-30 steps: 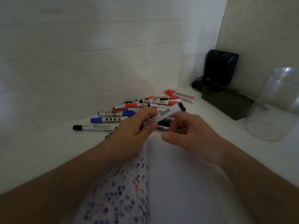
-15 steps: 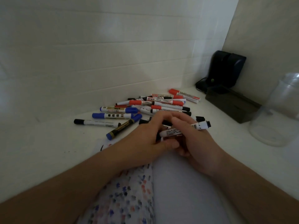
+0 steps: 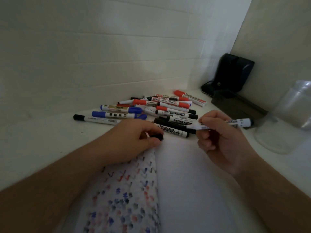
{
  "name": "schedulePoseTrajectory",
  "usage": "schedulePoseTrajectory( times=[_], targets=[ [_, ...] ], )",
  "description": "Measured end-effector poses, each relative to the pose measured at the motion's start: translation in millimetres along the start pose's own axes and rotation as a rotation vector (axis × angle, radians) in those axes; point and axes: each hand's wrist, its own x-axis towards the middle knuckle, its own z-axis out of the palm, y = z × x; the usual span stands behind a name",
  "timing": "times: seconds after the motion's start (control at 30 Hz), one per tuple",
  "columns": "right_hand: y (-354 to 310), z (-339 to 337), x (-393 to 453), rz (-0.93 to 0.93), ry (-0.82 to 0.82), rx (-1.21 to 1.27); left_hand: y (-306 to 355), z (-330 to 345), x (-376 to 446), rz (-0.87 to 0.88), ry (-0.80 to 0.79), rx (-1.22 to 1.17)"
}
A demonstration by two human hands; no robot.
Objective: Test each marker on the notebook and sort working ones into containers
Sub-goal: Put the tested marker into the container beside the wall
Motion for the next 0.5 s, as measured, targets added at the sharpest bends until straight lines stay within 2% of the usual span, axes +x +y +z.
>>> schedulePoseTrajectory(
  times=[0.1, 0.23, 0.37, 0.5],
  targets=[
    [5.4, 6.0, 1.5, -0.071, 0.026, -0.086, 0.3, -3.2, -3.6, 0.023, -0.105, 0.140],
    [13.6, 21.9, 0.6, -0.094, -0.046, -0.157, -0.4, 3.6, -0.8, -0.028, -0.052, 0.249],
    [19.4, 21.5, -1.8, -0.022, -0.071, -0.305, -1.6, 8.2, -2.2, -0.061, -0.024, 0.264],
    [12.4, 17.2, -2.7, 0.044, -0.026, -0.260, 1.7, 10.1, -3.6, -0.085, -0.045, 0.239]
  ],
)
